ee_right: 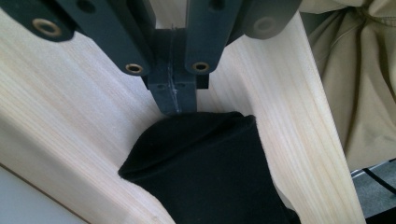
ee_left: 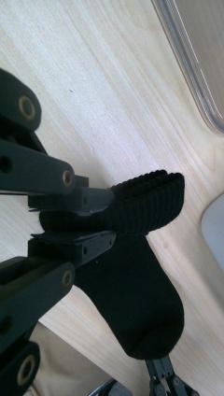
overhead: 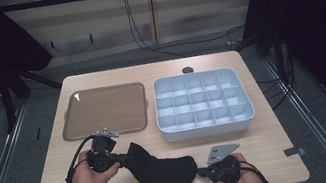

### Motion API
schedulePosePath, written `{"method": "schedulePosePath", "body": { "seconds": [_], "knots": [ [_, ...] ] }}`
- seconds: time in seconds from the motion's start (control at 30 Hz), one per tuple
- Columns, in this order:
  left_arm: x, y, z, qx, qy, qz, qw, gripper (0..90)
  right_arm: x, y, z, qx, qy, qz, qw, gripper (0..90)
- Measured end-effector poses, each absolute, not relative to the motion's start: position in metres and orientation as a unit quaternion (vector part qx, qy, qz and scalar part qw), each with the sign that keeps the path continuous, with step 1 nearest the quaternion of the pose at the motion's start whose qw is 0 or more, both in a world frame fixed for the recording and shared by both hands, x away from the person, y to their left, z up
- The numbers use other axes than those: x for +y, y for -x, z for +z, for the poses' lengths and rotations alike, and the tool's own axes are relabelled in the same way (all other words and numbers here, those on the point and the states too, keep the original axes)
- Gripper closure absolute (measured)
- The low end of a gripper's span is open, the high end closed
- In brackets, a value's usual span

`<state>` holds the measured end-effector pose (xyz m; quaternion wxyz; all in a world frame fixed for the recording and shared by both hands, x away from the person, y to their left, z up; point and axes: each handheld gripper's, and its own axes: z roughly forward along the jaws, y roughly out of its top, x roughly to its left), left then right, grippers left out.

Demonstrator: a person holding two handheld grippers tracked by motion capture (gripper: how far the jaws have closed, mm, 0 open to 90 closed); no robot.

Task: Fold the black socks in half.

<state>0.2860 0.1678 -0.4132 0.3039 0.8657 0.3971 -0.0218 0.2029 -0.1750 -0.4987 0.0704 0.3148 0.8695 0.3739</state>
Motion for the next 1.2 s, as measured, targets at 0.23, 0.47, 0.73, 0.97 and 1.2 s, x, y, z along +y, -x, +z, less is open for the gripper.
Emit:
{"method": "schedulePosePath", "body": {
  "seconds": [0.23,0.47,0.73,0.97,1.2],
  "knots": [
    [0.164,-0.286,-0.41,0.387,-0.869,-0.029,0.307,80.2,-0.174,-0.204,-0.499,0.869,-0.315,0.376,0.071,90.0],
    [0.157,-0.287,-0.405,0.381,-0.87,-0.032,0.311,80.3,-0.17,-0.206,-0.5,0.867,-0.316,0.38,0.071,90.0],
    [0.15,-0.288,-0.402,0.371,-0.873,-0.042,0.313,80.3,-0.168,-0.207,-0.5,0.867,-0.315,0.379,0.071,90.0],
    [0.143,-0.288,-0.401,0.364,-0.876,-0.047,0.315,80.3,-0.167,-0.208,-0.5,0.867,-0.315,0.38,0.072,90.0],
    [0.136,-0.288,-0.399,0.356,-0.88,-0.051,0.311,80.3,-0.166,-0.208,-0.5,0.866,-0.315,0.381,0.072,90.0]
  ]
}}
